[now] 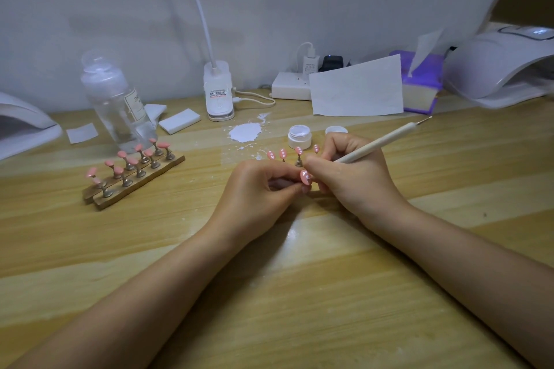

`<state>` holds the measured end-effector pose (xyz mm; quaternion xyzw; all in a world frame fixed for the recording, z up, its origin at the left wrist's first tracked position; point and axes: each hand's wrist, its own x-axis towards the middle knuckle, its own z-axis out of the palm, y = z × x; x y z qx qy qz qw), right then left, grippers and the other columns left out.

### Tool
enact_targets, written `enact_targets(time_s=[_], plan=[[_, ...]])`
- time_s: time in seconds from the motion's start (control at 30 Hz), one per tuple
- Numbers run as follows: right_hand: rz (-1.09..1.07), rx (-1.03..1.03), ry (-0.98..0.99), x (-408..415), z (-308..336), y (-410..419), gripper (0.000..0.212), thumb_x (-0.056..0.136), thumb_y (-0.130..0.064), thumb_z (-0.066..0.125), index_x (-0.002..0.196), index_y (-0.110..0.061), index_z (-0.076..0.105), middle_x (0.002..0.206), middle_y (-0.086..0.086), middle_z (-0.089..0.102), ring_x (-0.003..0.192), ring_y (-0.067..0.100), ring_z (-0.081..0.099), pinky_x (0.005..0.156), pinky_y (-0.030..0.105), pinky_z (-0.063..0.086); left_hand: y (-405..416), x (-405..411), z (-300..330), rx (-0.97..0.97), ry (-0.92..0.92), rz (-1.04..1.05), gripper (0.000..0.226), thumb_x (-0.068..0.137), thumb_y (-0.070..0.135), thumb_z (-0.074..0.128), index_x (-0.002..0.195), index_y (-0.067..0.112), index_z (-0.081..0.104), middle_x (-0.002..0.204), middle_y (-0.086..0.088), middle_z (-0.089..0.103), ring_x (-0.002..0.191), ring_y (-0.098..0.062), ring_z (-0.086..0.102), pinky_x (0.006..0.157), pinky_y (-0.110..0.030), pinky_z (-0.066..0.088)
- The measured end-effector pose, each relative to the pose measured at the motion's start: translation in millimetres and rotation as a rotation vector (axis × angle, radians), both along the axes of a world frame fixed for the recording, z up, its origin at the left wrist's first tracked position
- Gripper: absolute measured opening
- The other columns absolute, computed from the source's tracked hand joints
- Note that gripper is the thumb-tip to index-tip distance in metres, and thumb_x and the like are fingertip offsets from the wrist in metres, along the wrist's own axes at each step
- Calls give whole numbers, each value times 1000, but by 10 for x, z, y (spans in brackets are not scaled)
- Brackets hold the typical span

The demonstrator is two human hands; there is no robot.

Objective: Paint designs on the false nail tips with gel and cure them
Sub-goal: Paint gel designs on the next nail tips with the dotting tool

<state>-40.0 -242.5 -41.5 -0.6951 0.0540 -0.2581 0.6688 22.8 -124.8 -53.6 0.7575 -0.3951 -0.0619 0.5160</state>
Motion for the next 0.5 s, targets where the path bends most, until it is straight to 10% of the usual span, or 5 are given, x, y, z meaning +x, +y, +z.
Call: enact_targets(time_s=[0.5], plan=[[-72, -14, -31, 20, -20, -32, 40, 77, 8, 58, 48, -9, 36, 31, -7, 42, 32, 0, 40, 40, 11, 34, -6, -16, 4, 0, -5, 4, 17, 76, -4, 68, 82, 12, 74, 78, 0, 73, 71, 2, 64, 76, -24, 52]])
